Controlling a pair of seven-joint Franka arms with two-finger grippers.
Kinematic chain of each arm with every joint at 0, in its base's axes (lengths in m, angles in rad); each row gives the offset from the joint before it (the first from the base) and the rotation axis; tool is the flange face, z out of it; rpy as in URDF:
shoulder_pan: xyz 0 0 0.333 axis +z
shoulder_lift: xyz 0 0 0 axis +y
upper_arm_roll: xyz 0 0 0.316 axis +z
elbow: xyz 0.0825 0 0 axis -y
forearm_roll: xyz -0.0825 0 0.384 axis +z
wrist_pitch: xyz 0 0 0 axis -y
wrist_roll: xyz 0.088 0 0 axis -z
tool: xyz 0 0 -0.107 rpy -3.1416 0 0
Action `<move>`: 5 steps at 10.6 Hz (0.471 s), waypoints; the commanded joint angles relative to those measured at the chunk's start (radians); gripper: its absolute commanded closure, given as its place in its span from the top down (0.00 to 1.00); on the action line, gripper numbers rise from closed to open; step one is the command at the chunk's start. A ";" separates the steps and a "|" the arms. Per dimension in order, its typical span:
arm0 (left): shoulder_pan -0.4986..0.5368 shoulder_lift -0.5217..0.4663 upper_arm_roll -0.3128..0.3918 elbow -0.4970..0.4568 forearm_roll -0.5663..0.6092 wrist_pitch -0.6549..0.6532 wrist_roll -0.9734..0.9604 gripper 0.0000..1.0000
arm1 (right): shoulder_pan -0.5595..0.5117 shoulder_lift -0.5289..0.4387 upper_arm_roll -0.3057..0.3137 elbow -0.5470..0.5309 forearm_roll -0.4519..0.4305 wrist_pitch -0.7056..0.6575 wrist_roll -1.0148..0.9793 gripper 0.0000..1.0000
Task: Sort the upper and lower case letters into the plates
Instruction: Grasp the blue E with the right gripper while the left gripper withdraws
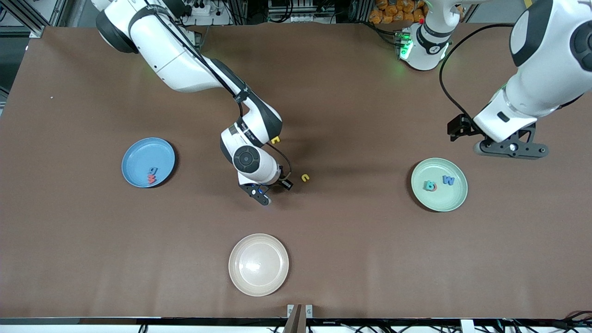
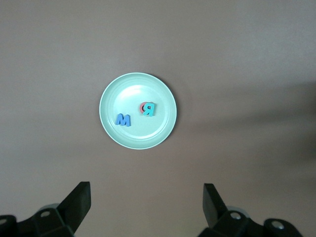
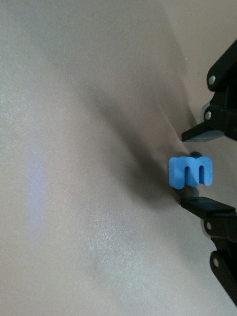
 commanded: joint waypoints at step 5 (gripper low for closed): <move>0.011 -0.048 -0.007 -0.055 -0.017 0.008 -0.039 1.00 | 0.008 0.025 -0.001 0.022 -0.008 0.009 0.010 0.21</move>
